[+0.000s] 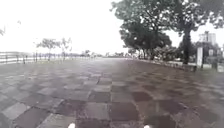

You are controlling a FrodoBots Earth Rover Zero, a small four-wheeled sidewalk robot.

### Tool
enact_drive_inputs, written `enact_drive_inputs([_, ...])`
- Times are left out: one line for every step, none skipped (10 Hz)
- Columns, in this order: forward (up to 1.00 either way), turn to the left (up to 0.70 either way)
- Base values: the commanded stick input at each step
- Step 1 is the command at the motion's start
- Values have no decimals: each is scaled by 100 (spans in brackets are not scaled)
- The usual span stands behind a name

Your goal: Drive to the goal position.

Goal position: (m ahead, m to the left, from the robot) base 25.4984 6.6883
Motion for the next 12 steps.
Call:
enact_drive_inputs([85,1])
enact_drive_inputs([85,1])
enact_drive_inputs([85,1])
enact_drive_inputs([85,1])
enact_drive_inputs([85,1])
enact_drive_inputs([85,-7])
enact_drive_inputs([85,-20])
enact_drive_inputs([85,-30])
enact_drive_inputs([85,-33])
enact_drive_inputs([85,-33])
enact_drive_inputs([85,-33])
enact_drive_inputs([85,-33])
